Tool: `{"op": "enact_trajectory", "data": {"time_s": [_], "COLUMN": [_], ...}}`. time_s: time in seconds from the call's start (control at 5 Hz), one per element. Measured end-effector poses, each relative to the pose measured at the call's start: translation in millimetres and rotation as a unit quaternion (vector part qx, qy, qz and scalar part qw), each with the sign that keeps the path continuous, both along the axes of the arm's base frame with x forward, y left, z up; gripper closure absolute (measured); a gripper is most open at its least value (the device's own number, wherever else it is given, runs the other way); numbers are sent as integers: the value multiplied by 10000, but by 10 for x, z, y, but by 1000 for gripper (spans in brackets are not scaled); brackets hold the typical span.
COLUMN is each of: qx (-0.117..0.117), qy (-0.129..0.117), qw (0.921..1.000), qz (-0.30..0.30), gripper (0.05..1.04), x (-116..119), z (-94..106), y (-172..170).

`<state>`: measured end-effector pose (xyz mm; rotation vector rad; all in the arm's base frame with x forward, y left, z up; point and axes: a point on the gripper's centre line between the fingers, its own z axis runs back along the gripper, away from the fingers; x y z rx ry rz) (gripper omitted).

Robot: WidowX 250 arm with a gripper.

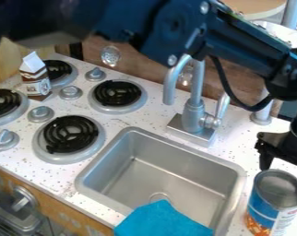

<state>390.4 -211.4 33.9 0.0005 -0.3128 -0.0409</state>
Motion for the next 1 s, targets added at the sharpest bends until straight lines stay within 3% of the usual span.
{"op": "enact_trajectory", "data": {"time_s": [0.4, 1.0], "qx": [61, 162], "qy": [27, 96], "qw": [9996, 9988], "qz": [-286, -460], "gripper": [84, 84], "x": [-287, -531], "z": [-35, -146], "y": [-114, -223]}}
